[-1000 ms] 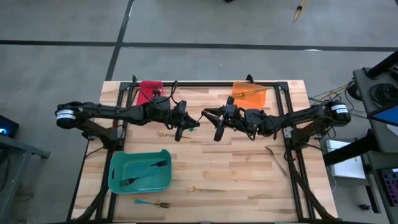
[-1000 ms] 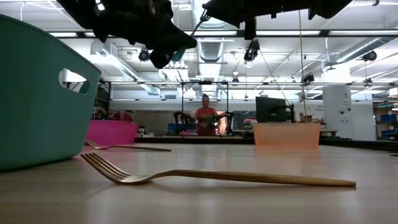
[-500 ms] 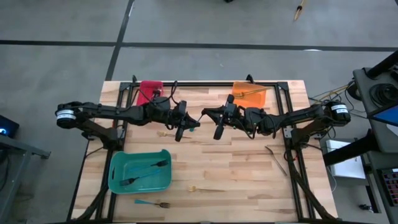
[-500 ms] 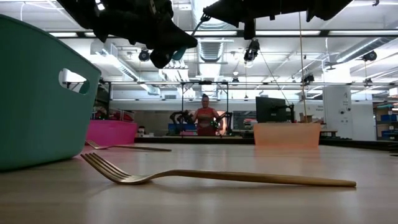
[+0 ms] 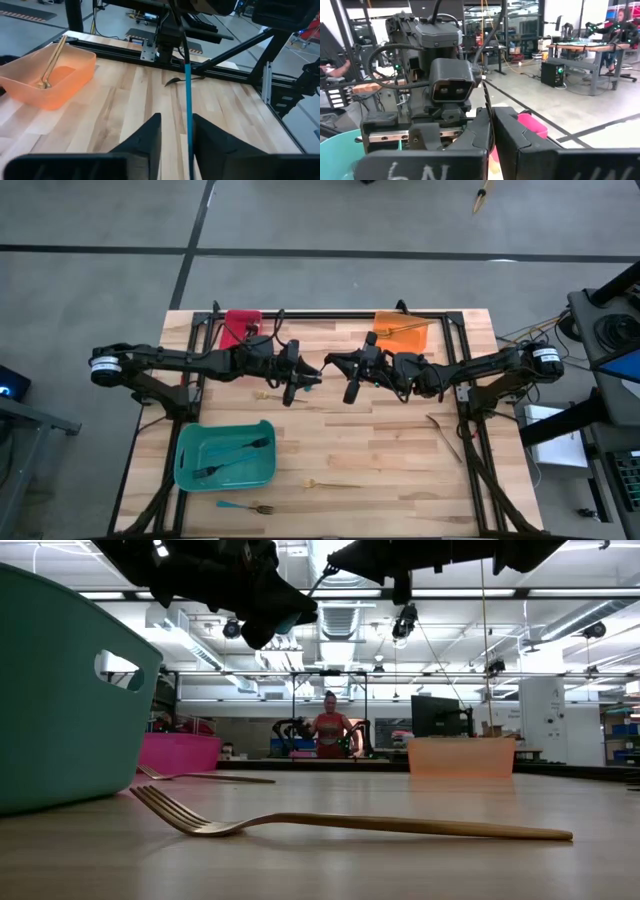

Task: Sort silverware by color (type)
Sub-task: Put the blue fork into the green bin

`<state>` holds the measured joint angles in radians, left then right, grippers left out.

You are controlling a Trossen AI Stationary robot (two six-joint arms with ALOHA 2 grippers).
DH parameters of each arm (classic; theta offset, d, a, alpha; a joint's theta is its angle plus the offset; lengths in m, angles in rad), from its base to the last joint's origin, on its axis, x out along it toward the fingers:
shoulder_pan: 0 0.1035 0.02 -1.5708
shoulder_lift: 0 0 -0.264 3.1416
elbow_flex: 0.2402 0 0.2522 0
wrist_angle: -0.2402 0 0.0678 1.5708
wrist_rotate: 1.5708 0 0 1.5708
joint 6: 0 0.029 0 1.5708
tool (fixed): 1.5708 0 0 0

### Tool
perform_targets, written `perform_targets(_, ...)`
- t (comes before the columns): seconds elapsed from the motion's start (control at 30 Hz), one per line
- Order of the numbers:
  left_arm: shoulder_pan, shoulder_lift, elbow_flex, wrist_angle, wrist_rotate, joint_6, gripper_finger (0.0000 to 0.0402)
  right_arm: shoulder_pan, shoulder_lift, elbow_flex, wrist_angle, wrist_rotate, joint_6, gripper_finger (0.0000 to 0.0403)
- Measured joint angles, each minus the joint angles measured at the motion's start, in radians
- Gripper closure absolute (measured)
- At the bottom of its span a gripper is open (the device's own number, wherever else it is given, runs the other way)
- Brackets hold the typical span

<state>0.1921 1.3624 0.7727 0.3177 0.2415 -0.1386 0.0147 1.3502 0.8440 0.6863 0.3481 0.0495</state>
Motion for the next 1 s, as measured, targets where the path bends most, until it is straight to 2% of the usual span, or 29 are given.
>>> perform_targets(0.2,0.002,0.0,0.0,0.0,-0.038,0.047,0.0266,0.0,0.0,0.0,-0.036,0.021,0.021,0.0395)
perform_targets(0.27,0.003,0.0,0.0,0.0,-0.079,0.062,0.0245,0.0,0.0,0.0,-0.057,0.042,0.029,0.0395)
perform_targets(0.5,0.004,0.0,0.0,0.009,-0.272,0.201,0.0189,0.0,0.0,-0.001,-0.121,0.242,0.074,0.0395)
perform_targets(0.57,0.004,0.0,0.0,0.021,-0.311,0.236,0.0184,0.0,0.005,-0.001,-0.119,0.282,0.091,0.0395)
perform_targets(0.8,0.003,0.007,0.0,0.138,-0.313,0.276,0.0191,0.005,0.089,-0.002,-0.013,0.384,0.109,0.0395)
perform_targets(1.0,0.003,0.061,0.0,0.174,-0.326,0.272,0.0202,0.005,0.189,-0.002,0.18,0.386,0.06,0.0395)
